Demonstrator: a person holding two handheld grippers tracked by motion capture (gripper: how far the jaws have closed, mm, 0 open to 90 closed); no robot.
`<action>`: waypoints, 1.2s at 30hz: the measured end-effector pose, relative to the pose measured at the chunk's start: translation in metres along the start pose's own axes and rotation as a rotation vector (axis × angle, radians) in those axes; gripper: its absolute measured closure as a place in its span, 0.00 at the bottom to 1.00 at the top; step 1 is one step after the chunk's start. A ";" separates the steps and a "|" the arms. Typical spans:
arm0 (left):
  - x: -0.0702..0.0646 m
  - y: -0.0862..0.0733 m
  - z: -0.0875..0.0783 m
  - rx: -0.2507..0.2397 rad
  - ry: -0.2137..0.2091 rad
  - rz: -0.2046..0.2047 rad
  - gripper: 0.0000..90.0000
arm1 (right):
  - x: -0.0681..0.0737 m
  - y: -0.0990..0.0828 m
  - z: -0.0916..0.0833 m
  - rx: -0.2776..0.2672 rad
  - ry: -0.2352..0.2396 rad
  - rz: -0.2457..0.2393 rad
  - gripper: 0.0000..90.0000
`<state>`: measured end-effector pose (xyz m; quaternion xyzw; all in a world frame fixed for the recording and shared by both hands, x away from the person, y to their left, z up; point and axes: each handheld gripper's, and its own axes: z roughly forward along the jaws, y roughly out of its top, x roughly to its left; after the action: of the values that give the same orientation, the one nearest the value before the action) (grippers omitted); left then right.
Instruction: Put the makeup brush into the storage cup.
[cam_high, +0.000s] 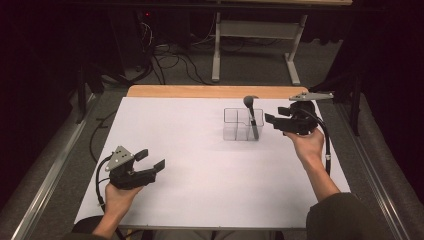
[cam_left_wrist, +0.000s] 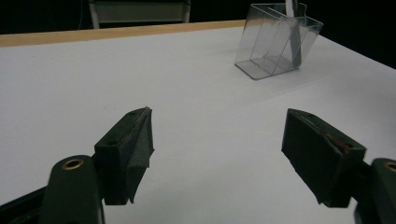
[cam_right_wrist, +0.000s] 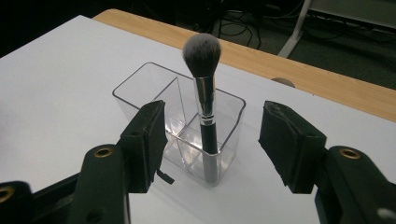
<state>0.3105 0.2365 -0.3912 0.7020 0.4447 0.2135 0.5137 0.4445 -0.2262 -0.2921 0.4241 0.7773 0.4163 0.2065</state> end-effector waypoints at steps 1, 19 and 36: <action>0.000 0.000 0.000 0.000 0.000 0.000 0.28 | 0.000 0.000 -0.001 0.000 0.001 0.002 0.47; 0.000 0.000 0.001 0.001 0.001 -0.001 0.28 | -0.002 -0.011 -0.011 -0.012 -0.016 0.012 0.48; -0.001 0.000 0.001 0.003 -0.001 0.001 0.28 | -0.006 -0.024 -0.019 -0.013 -0.008 0.036 0.47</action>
<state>0.3108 0.2355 -0.3915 0.7029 0.4446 0.2127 0.5129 0.4234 -0.2477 -0.3013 0.4382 0.7660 0.4234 0.2048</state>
